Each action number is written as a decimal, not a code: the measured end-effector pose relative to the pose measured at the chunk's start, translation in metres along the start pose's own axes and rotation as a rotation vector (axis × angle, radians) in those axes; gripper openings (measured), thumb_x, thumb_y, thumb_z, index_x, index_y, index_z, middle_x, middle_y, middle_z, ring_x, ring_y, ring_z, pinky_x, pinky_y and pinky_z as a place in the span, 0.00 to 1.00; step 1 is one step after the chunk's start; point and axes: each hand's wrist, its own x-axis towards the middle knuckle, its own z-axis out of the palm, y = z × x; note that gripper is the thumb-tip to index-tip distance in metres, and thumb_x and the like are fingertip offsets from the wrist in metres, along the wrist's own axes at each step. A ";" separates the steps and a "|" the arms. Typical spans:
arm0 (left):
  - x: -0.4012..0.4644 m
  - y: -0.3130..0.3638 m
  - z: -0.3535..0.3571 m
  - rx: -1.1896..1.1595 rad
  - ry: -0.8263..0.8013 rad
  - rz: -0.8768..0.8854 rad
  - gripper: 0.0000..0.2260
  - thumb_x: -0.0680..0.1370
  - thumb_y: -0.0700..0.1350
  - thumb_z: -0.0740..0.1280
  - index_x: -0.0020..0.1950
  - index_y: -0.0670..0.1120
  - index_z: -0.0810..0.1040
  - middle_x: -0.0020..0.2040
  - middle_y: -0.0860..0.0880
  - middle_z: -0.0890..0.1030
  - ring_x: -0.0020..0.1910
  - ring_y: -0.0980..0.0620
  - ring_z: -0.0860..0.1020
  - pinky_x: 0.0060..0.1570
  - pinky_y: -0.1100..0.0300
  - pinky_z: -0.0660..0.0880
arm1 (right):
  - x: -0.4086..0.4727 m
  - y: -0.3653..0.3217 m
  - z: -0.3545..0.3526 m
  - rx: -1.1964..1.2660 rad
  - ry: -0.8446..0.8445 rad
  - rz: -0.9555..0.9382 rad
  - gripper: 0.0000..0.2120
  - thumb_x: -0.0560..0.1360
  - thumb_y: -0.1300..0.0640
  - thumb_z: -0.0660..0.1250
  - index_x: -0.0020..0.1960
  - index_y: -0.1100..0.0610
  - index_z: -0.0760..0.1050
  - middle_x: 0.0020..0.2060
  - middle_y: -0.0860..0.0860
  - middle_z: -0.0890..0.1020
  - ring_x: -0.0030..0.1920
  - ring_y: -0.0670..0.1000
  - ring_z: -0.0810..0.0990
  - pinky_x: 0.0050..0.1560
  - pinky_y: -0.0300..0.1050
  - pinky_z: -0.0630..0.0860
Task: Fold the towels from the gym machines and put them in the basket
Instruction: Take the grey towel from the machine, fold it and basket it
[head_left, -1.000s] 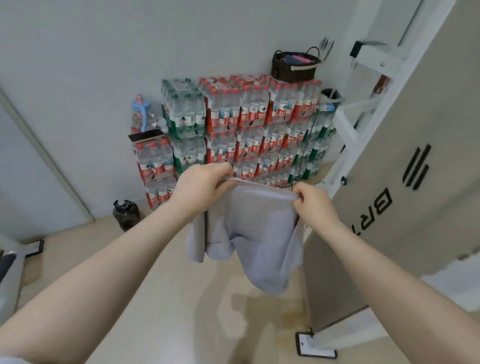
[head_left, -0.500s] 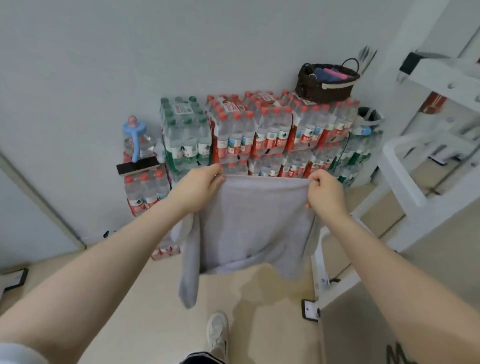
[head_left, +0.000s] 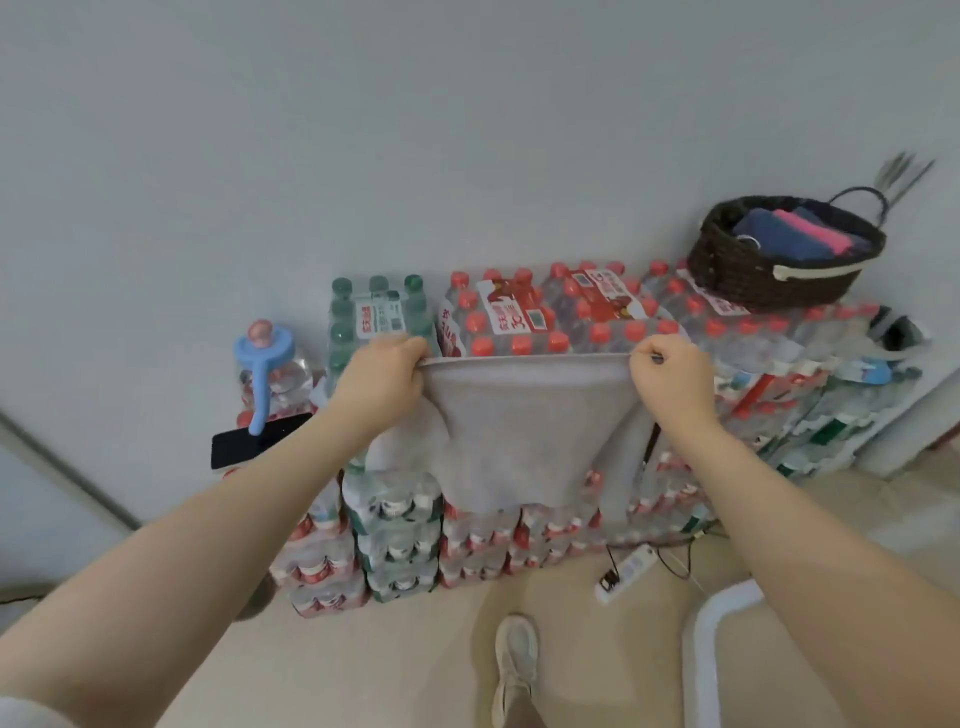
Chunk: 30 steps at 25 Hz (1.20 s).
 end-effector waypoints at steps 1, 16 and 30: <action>0.024 -0.005 0.002 -0.016 0.057 -0.043 0.07 0.74 0.34 0.56 0.46 0.36 0.73 0.44 0.39 0.76 0.46 0.42 0.72 0.42 0.54 0.66 | 0.033 -0.002 0.011 0.011 0.018 -0.031 0.10 0.72 0.66 0.58 0.37 0.71 0.73 0.35 0.64 0.74 0.36 0.60 0.70 0.39 0.45 0.63; 0.214 -0.097 0.010 0.264 0.175 -0.504 0.09 0.80 0.42 0.56 0.55 0.42 0.72 0.49 0.39 0.77 0.47 0.38 0.77 0.42 0.52 0.69 | 0.269 0.004 0.169 0.001 -0.270 -0.107 0.12 0.75 0.66 0.59 0.53 0.67 0.79 0.50 0.63 0.82 0.53 0.60 0.79 0.48 0.45 0.69; 0.284 -0.015 0.131 0.109 -0.399 0.502 0.21 0.78 0.50 0.52 0.63 0.41 0.73 0.63 0.39 0.74 0.60 0.42 0.75 0.58 0.52 0.71 | 0.244 0.039 0.170 -0.267 -0.362 -0.149 0.20 0.72 0.65 0.63 0.64 0.59 0.72 0.70 0.58 0.64 0.69 0.58 0.64 0.69 0.46 0.60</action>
